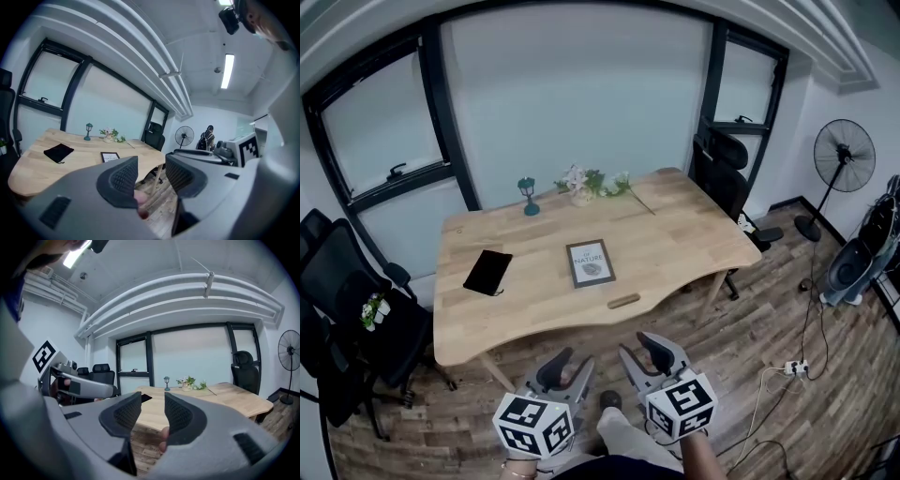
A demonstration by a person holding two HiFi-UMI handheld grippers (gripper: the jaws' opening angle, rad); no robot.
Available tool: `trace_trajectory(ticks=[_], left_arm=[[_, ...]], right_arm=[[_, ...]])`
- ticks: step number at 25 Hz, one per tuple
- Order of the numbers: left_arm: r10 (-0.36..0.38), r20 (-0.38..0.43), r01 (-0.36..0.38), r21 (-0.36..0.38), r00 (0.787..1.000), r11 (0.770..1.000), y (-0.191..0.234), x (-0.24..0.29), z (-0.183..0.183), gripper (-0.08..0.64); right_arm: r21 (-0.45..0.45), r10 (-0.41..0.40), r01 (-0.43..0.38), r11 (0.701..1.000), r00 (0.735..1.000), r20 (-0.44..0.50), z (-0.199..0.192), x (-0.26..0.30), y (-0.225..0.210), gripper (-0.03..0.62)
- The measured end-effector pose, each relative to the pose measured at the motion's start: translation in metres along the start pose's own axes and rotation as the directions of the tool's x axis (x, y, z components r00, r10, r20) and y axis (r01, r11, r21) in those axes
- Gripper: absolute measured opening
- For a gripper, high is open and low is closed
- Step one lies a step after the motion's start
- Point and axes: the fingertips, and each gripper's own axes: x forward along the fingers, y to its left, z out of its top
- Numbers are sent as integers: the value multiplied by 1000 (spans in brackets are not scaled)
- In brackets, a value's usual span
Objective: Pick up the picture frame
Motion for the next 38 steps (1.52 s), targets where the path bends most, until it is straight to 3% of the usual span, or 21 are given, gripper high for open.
trace_trajectory(ticks=[38], left_arm=[[45,-50,-46,-21,998,999,84,145,39,176]], right_arm=[[24,34,-32,999,997,-65,7,133,-108,149]])
